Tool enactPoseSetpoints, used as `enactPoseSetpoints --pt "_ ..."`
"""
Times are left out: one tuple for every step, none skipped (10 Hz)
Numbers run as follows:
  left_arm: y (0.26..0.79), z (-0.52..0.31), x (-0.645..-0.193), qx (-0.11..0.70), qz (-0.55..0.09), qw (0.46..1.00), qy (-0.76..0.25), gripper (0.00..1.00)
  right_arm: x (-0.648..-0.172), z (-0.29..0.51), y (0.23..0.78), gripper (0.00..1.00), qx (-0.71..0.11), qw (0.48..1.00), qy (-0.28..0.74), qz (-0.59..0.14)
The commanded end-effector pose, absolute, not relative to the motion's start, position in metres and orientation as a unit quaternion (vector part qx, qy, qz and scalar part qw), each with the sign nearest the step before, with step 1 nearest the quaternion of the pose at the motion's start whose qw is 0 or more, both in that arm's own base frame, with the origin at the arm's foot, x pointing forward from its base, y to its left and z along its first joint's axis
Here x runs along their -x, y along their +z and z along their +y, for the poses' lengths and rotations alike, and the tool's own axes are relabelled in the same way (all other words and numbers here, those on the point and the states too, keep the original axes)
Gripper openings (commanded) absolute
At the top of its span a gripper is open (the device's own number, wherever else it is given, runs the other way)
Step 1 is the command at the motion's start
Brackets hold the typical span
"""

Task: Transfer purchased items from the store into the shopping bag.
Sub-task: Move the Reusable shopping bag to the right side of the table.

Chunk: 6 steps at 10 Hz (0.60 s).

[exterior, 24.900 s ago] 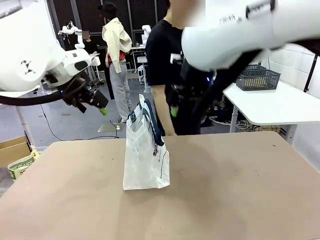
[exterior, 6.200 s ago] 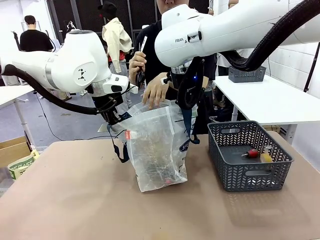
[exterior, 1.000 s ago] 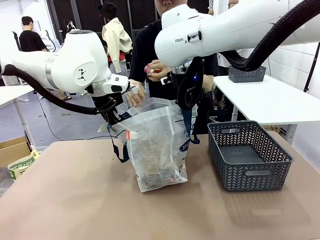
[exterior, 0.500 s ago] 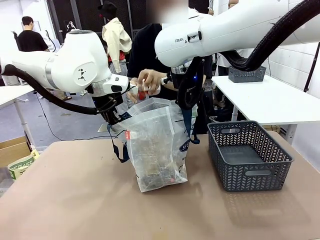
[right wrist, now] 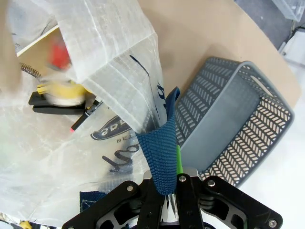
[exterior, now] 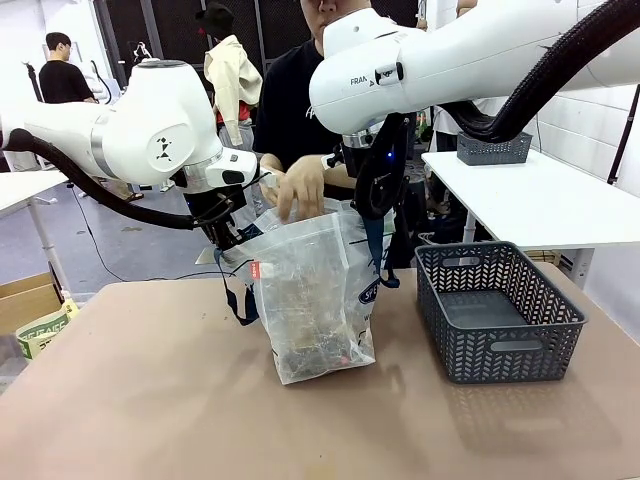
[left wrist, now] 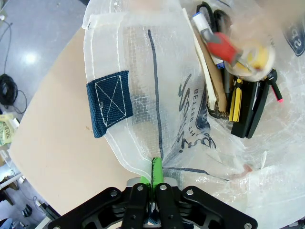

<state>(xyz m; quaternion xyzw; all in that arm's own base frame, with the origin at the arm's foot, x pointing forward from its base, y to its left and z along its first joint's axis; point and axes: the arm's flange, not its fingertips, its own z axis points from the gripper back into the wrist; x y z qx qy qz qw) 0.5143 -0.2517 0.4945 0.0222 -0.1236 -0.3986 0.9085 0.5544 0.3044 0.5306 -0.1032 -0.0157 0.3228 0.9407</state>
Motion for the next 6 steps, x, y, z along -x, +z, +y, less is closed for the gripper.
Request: enactPoseSetpoints --pt "0.4945 -0.2509 -0.5137 -0.023 -0.123 0.909 -0.397 0.0 -0.5547 0.3026 0.5295 0.0 0.104 0.941 0.321 -0.015" --pt "0.4945 -0.2509 -0.5137 -0.023 -0.123 0.909 -0.397 0.0 -0.5547 0.3026 0.5295 0.0 0.104 0.941 0.321 -0.015" --pt "0.4945 -0.2509 -0.5137 -0.023 -0.123 0.909 -0.397 0.0 -0.5547 0.3026 0.5295 0.0 0.104 0.941 0.321 -0.015" --pt "0.4945 -0.2509 -0.5137 -0.023 -0.123 0.909 -0.397 0.0 -0.5547 0.3026 0.5295 0.0 0.104 0.941 0.321 -0.015" --pt "0.4945 -0.2509 -0.5137 -0.023 -0.123 0.909 -0.397 0.0 -0.5547 0.3026 0.5295 0.0 0.104 0.941 0.321 -0.015" --pt "0.4945 -0.2509 -0.5137 -0.023 -0.123 0.909 -0.397 0.0 -0.5547 0.3026 0.5295 0.0 0.104 0.941 0.321 -0.015"
